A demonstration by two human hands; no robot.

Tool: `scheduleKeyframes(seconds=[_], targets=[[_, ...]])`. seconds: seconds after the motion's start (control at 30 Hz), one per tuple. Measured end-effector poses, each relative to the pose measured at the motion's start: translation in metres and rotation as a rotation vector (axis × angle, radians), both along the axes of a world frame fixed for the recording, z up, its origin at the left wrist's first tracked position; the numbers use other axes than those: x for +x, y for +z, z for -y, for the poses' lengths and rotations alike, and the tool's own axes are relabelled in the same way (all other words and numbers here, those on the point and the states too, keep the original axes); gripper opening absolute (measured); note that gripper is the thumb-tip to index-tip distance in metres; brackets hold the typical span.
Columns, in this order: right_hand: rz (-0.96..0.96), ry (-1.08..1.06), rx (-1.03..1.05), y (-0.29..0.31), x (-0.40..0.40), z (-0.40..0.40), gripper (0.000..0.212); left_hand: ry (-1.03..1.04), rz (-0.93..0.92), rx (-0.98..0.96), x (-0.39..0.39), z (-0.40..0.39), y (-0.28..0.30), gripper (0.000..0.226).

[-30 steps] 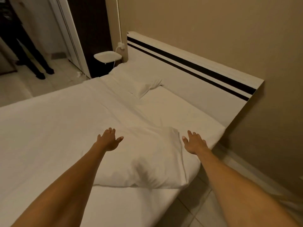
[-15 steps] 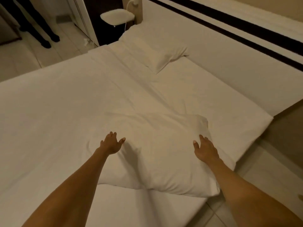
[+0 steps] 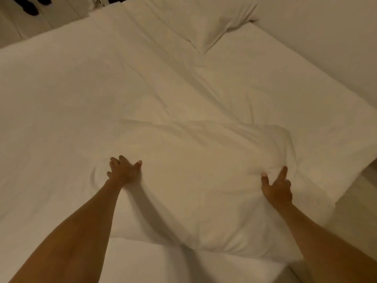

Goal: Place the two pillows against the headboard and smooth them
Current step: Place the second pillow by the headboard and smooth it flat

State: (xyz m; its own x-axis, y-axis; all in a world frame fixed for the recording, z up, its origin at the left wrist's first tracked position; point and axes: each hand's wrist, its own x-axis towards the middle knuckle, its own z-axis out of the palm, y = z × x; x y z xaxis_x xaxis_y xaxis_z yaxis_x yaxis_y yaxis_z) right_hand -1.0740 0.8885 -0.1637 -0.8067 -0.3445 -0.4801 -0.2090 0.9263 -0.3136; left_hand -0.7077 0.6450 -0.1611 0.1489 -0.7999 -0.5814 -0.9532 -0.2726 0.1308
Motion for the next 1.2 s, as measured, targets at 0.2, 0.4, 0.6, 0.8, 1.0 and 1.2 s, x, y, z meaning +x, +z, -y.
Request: scheduleKeyframes(seconds=[0.2, 0.4, 0.6, 0.8, 1.0, 1.2], targets=[[-0.017, -0.090, 0.007, -0.015, -0.004, 0.010, 0.083, 0.136, -0.096, -0.023, 0.019, 0.029, -0.011, 0.114], [0.016, -0.187, -0.053, -0.017, -0.011, 0.011, 0.088, 0.141, -0.126, 0.016, 0.031, 0.035, -0.006, 0.111], [0.185, -0.180, -0.037, 0.005, -0.019, 0.014, 0.083, 0.221, -0.209, 0.112, 0.040, 0.039, 0.013, 0.112], [0.259, -0.138, -0.152, 0.031, -0.007, 0.014, 0.090, 0.203, -0.346, 0.077, 0.032, 0.023, 0.039, 0.094], [0.274, -0.212, -0.228, 0.071, -0.005, 0.002, 0.088, 0.262, -0.465, -0.034, 0.043, 0.004, 0.078, 0.094], [0.209, -0.185, -0.280, 0.127, -0.008, -0.010, 0.073, 0.281, -0.484, -0.099, 0.025, -0.016, 0.141, 0.096]])
